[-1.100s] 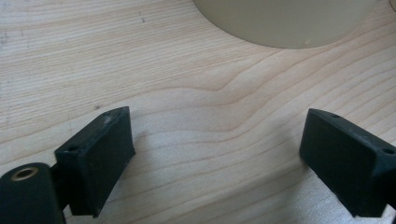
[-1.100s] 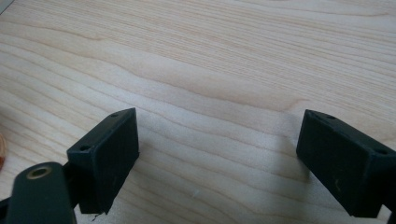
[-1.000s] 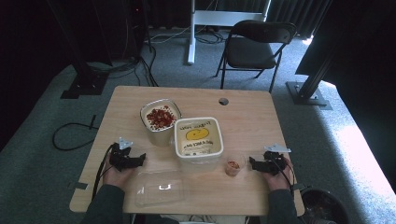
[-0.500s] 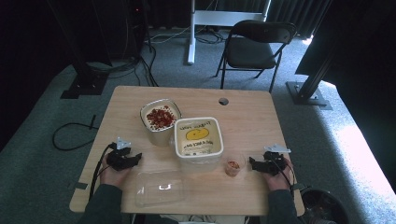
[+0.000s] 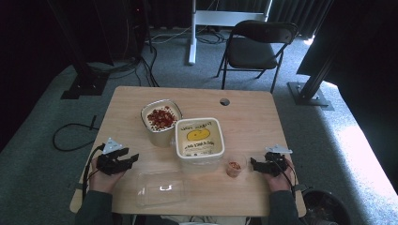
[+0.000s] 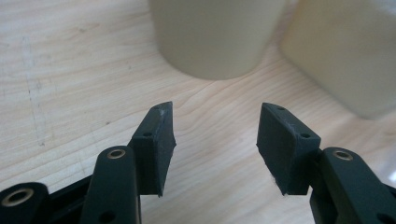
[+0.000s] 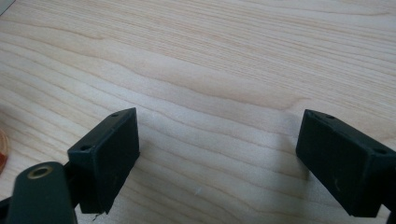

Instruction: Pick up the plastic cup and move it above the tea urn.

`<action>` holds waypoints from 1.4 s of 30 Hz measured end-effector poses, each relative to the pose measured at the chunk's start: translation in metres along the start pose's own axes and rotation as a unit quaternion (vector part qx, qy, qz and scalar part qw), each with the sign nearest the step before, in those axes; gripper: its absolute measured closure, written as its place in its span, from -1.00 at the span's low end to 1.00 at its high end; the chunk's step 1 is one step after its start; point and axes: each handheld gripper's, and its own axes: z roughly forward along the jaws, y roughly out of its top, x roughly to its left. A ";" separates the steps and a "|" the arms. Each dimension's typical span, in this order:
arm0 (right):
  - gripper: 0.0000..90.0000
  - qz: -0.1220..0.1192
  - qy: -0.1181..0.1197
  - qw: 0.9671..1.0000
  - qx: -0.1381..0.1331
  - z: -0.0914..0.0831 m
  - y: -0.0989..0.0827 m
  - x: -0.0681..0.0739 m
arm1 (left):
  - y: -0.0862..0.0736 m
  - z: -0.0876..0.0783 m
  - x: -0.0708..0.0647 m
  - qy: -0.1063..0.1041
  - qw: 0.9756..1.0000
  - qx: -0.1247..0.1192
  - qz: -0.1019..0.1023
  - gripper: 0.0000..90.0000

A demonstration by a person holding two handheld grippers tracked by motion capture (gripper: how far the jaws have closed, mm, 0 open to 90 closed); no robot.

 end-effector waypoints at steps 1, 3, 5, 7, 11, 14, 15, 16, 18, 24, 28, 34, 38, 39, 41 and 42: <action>-0.72 0.000 0.000 1.000 0.000 0.000 0.000 0.000 | 0.000 0.000 0.000 0.000 1.000 0.000 0.000 0.04; -0.72 0.000 0.000 1.000 0.000 0.000 0.000 0.000 | 0.003 -0.010 -0.007 -0.010 1.000 -0.006 0.004 0.04; -0.72 0.000 0.000 1.000 0.000 0.000 0.000 0.000 | 0.003 -0.014 -0.011 -0.017 1.000 -0.008 0.006 0.04; -0.72 0.000 0.000 1.000 0.000 0.000 0.000 0.000 | 0.002 -0.021 -0.020 -0.025 1.000 -0.007 0.015 0.04; -0.72 0.000 0.000 1.000 0.000 0.000 0.000 0.000 | -0.003 -0.026 -0.031 -0.041 0.999 0.001 0.021 0.03; -0.72 0.000 0.000 1.000 0.000 0.000 0.000 0.000 | -0.007 -0.022 -0.040 -0.052 0.998 0.020 0.029 0.03; -0.72 0.000 0.000 1.000 0.000 0.000 0.000 0.000 | -0.007 -0.022 -0.040 -0.052 0.998 0.020 0.029 0.03; -0.72 0.000 0.000 1.000 0.000 0.000 0.000 0.000 | -0.009 -0.019 -0.043 -0.051 0.998 0.027 0.032 0.03; -0.72 0.000 0.000 1.000 0.000 0.000 0.000 0.000 | -0.013 -0.012 -0.050 -0.056 0.997 0.045 0.037 0.03; -0.72 0.000 0.000 1.000 0.000 0.000 0.000 0.000 | -0.021 -0.002 -0.052 -0.058 0.995 0.080 0.024 0.18; -0.72 0.000 0.000 1.000 0.000 0.000 0.000 0.000 | -0.027 0.002 -0.050 -0.047 0.993 0.102 0.022 0.37; -0.72 0.000 0.000 1.000 0.000 0.000 0.000 0.000 | -0.025 0.002 -0.032 -0.016 0.996 0.090 0.000 0.63; -0.72 0.000 0.000 1.000 0.000 0.000 0.000 0.000 | -0.024 0.002 -0.014 -0.012 0.997 0.077 -0.026 0.65; -0.72 0.000 0.000 1.000 0.000 0.000 0.000 0.000 | -0.024 0.002 -0.011 -0.017 0.997 0.071 -0.034 0.65; -0.72 0.000 0.000 1.000 0.000 0.000 0.000 0.000 | -0.024 -0.002 -0.005 -0.024 0.997 0.061 -0.042 0.68; -0.72 0.000 0.000 1.000 0.000 0.000 0.000 0.000 | -0.024 -0.005 -0.003 -0.025 0.997 0.056 -0.045 0.69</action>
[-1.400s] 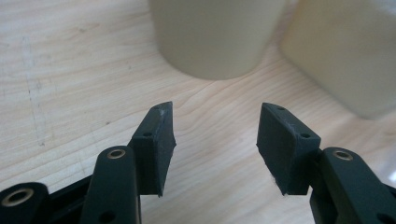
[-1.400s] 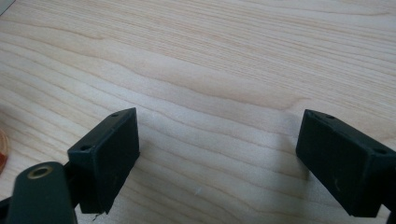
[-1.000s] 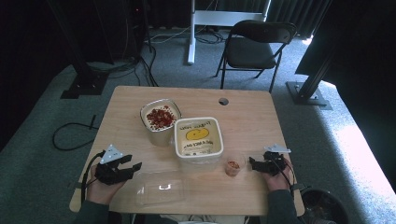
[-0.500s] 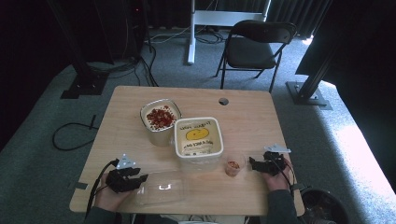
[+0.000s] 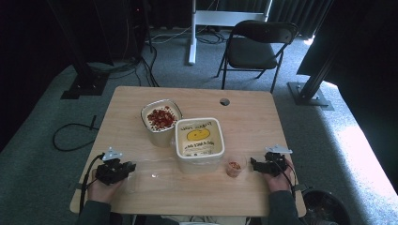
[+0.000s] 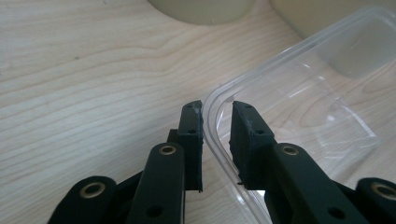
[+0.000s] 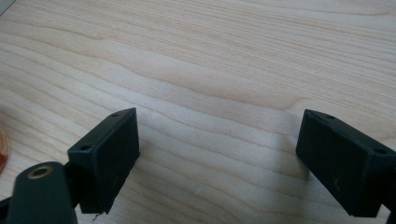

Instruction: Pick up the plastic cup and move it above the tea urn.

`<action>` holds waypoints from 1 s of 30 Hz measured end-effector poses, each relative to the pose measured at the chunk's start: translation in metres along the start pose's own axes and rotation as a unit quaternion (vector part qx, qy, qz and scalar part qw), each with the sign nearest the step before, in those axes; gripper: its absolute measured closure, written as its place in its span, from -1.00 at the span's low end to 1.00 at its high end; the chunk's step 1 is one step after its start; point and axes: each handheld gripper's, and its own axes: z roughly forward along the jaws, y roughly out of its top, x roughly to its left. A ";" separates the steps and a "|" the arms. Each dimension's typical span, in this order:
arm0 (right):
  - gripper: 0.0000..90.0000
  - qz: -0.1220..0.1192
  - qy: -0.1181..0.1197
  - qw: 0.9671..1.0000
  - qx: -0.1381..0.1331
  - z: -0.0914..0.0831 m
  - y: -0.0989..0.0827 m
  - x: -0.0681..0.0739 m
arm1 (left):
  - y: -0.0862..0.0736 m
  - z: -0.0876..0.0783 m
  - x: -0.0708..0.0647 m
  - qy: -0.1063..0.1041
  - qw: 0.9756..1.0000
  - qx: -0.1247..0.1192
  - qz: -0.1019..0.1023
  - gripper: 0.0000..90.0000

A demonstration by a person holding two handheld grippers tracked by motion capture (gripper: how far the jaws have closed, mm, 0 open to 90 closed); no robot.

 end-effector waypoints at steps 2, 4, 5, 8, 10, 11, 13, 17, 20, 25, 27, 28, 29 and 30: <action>-0.72 0.000 0.000 1.000 0.000 0.000 0.000 0.000 | -0.001 -0.008 0.004 -0.005 1.000 -0.015 -0.007 0.72; -0.72 0.001 -0.001 1.000 0.000 0.000 0.000 0.000 | -0.001 -0.017 0.007 -0.008 0.999 -0.032 -0.008 0.76; -0.72 0.002 -0.001 1.000 0.000 0.000 0.000 0.000 | 0.000 -0.022 0.008 -0.006 0.999 -0.042 -0.009 0.79; -0.72 0.002 -0.002 1.000 0.000 0.000 0.000 0.000 | 0.005 -0.033 0.008 0.010 0.998 -0.057 0.004 0.85; -0.72 0.002 -0.002 1.000 0.000 0.000 0.000 0.000 | 0.008 -0.039 0.007 0.018 0.997 -0.073 0.010 0.86; -0.72 0.002 -0.002 1.000 0.000 0.000 0.000 0.000 | 0.011 -0.042 0.006 0.025 0.997 -0.078 0.013 0.87; -0.72 0.002 -0.002 1.000 0.000 0.000 0.000 0.000 | 0.015 -0.049 0.004 0.040 0.995 -0.091 0.021 0.87; -0.72 0.002 -0.002 1.000 0.000 0.000 0.000 0.000 | 0.027 -0.060 0.001 0.056 0.992 -0.111 0.035 0.88; -0.71 0.002 -0.002 1.000 0.000 0.000 0.000 0.000 | 0.036 -0.067 0.000 0.060 0.990 -0.124 0.041 0.88; -0.71 0.002 -0.002 1.000 0.000 0.000 0.000 0.000 | 0.054 -0.077 0.000 0.068 0.986 -0.141 0.053 0.88; -0.71 0.002 -0.002 1.000 0.000 0.000 0.000 0.000 | 0.062 -0.081 -0.001 0.073 0.985 -0.147 0.059 0.88; -0.71 0.002 -0.002 1.000 0.000 0.000 0.000 0.000 | 0.066 -0.083 -0.002 0.073 0.984 -0.152 0.063 0.88; -0.71 0.002 -0.002 1.000 0.000 0.000 0.000 0.000 | 0.071 -0.085 -0.002 0.074 0.983 -0.155 0.067 0.88; -0.71 0.002 -0.002 1.000 0.000 0.000 0.000 0.000 | 0.075 -0.087 -0.003 0.076 0.982 -0.157 0.071 0.88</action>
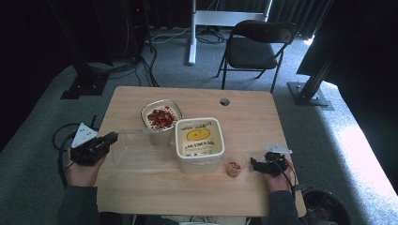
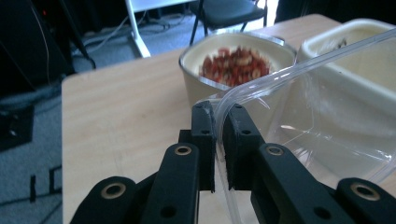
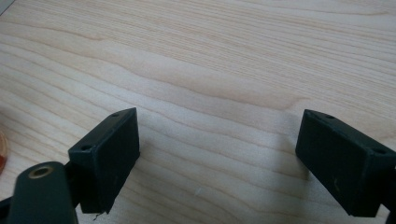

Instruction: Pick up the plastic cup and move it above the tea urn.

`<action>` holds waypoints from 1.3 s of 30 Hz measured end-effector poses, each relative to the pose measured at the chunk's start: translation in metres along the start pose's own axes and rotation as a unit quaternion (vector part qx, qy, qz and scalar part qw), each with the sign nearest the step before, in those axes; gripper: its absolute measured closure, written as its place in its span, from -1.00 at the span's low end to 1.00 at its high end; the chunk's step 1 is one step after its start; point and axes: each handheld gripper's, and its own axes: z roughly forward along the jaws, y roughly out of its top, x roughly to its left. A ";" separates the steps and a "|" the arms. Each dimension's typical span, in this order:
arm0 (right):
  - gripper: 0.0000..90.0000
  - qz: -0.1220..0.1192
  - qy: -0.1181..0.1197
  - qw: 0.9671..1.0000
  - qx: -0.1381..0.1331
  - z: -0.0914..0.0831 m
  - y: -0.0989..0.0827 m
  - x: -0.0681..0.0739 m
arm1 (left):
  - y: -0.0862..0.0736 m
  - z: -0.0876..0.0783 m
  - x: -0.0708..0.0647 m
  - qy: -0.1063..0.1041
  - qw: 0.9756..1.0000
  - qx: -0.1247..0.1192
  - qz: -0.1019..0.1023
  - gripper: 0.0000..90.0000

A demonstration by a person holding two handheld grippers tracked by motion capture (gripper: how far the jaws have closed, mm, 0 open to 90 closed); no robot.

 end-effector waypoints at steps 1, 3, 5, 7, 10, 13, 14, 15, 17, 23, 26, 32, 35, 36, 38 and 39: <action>-0.72 0.000 0.000 1.000 0.000 0.000 0.000 0.000 | 0.005 0.000 0.000 0.002 1.000 -0.003 0.003 0.88; -0.71 0.000 0.000 1.000 0.000 0.000 0.000 0.000 | 0.014 0.000 0.001 0.002 1.000 -0.010 0.006 0.88; -0.71 0.000 0.000 1.000 0.000 0.000 0.000 0.000 | 0.024 0.000 0.002 0.001 1.000 -0.018 0.007 0.88; -0.72 0.000 0.000 1.000 0.000 0.000 0.000 0.000 | 0.034 0.003 0.001 0.000 1.000 -0.023 0.009 0.88; -0.71 0.000 0.000 1.000 0.000 0.000 0.000 0.000 | 0.050 0.008 -0.001 -0.004 0.999 -0.032 0.014 0.88; -0.72 0.000 0.000 1.000 0.000 0.000 0.000 0.000 | 0.064 0.016 -0.006 -0.012 0.999 -0.040 0.016 0.88; -0.71 0.000 0.000 1.000 0.000 0.000 0.000 0.000 | 0.068 0.020 -0.009 -0.016 0.999 -0.039 0.019 0.88; -0.71 0.000 0.000 1.000 0.001 0.000 0.000 0.000 | 0.072 0.024 -0.012 -0.020 0.999 -0.038 0.022 0.88; -0.72 0.001 0.000 1.000 0.000 0.000 0.000 0.000 | 0.078 0.032 -0.019 -0.031 0.998 -0.036 0.027 0.87; -0.72 0.000 0.000 1.000 0.000 0.000 0.000 0.000 | 0.094 0.055 -0.039 -0.064 0.997 -0.036 0.037 0.87; -0.71 0.000 0.000 1.000 0.000 0.000 0.000 0.000 | 0.100 0.062 -0.045 -0.072 0.996 -0.034 0.040 0.86; -0.72 0.000 0.000 1.000 0.000 0.000 0.000 0.000 | 0.113 0.080 -0.059 -0.116 0.992 -0.041 0.032 0.61; -0.71 0.000 0.000 1.000 0.000 0.000 0.000 0.000 | 0.113 0.083 -0.066 -0.124 0.990 -0.045 0.045 0.18; -0.71 0.000 0.000 1.000 0.000 0.000 0.000 0.000 | 0.113 0.084 -0.067 -0.127 0.990 -0.046 0.046 0.13; -0.71 0.000 0.000 1.000 0.000 0.000 0.000 0.000 | 0.112 0.085 -0.069 -0.129 0.990 -0.046 0.045 0.10; -0.71 0.000 0.000 1.000 0.000 0.000 0.000 0.000 | 0.112 0.085 -0.069 -0.129 0.990 -0.046 0.045 0.10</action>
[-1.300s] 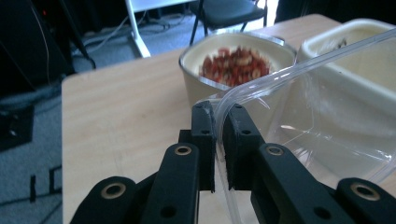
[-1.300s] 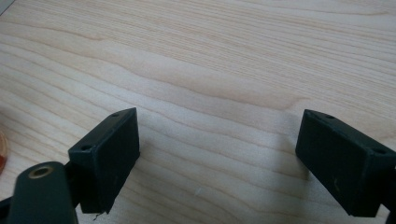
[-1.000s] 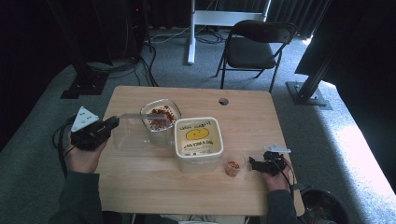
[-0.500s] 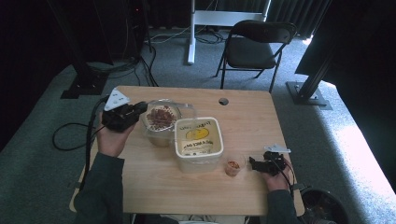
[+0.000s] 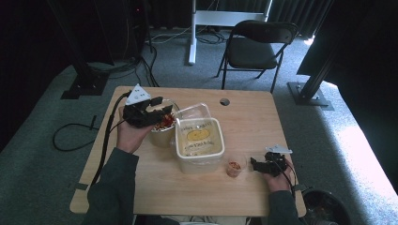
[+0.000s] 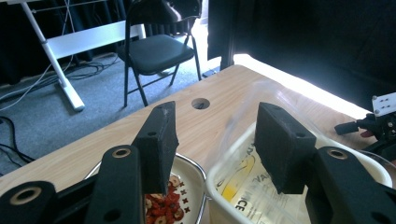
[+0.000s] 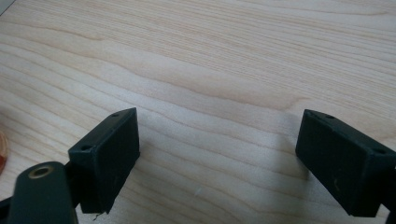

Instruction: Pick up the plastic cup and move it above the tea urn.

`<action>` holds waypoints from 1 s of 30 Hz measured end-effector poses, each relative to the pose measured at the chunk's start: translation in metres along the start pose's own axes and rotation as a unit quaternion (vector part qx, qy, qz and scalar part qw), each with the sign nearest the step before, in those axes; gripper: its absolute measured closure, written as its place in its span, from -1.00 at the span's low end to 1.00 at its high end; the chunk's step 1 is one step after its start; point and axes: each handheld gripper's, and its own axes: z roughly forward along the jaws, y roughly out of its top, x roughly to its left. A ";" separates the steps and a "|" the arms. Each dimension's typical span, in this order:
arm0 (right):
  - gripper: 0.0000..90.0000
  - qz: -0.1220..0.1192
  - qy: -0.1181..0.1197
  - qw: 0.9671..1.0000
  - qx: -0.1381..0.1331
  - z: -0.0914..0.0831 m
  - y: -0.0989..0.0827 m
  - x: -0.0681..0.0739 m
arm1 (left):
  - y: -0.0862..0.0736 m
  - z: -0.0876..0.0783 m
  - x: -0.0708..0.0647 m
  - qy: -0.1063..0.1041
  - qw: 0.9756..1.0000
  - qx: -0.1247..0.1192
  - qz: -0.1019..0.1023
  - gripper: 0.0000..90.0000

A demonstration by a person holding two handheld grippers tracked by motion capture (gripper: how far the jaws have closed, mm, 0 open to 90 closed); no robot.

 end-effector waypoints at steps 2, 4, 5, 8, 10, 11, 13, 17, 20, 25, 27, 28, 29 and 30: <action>-0.71 0.000 0.000 1.000 0.000 0.000 0.000 0.000 | -0.001 0.001 0.000 -0.003 1.000 0.000 -0.002 0.09; -0.71 0.000 0.000 1.000 0.000 0.000 0.000 0.000 | -0.002 0.002 0.000 -0.004 1.000 0.001 -0.003 0.09; -0.71 0.000 0.000 1.000 0.000 0.000 0.000 0.000 | -0.003 0.002 0.000 -0.004 1.000 0.002 -0.001 0.09; -0.71 0.000 0.000 1.000 0.000 0.000 0.000 0.000 | -0.006 0.002 0.000 -0.007 1.000 0.004 -0.006 0.08; -0.71 0.000 0.000 1.000 0.000 0.000 0.000 0.000 | -0.008 0.002 0.000 -0.008 1.000 0.006 -0.006 0.06; -0.71 0.000 0.000 1.000 0.000 0.000 0.000 0.000 | -0.010 0.001 -0.001 -0.007 1.000 0.005 -0.008 0.05; -0.66 -0.002 0.002 1.000 -0.002 0.000 0.000 0.000 | -0.015 -0.001 -0.002 -0.010 1.000 0.002 -0.012 0.03; -0.16 -0.004 0.005 1.000 -0.007 -0.003 0.002 0.003 | -0.027 -0.005 -0.005 -0.007 1.000 0.003 -0.013 0.03; 0.14 -0.007 0.006 1.000 -0.004 -0.003 0.005 0.007 | -0.036 -0.008 -0.009 -0.003 1.000 0.001 -0.012 0.03; 0.18 -0.021 0.010 1.000 -0.001 -0.002 0.008 0.015 | -0.054 -0.011 -0.011 -0.002 1.000 0.003 -0.018 0.03; 0.17 -0.027 0.012 1.000 -0.003 -0.003 0.009 0.018 | -0.061 -0.011 -0.013 -0.003 1.000 0.003 -0.023 0.03; 0.15 -0.027 0.016 0.999 -0.004 -0.003 0.010 0.019 | -0.063 -0.011 -0.014 -0.004 1.000 0.004 -0.026 0.03; 0.14 -0.027 0.021 0.999 -0.007 -0.004 0.011 0.021 | -0.066 -0.012 -0.015 -0.005 1.000 0.005 -0.027 0.03; 0.13 -0.025 0.026 0.999 -0.011 -0.005 0.012 0.022 | -0.069 -0.012 -0.017 -0.004 1.000 0.003 -0.029 0.02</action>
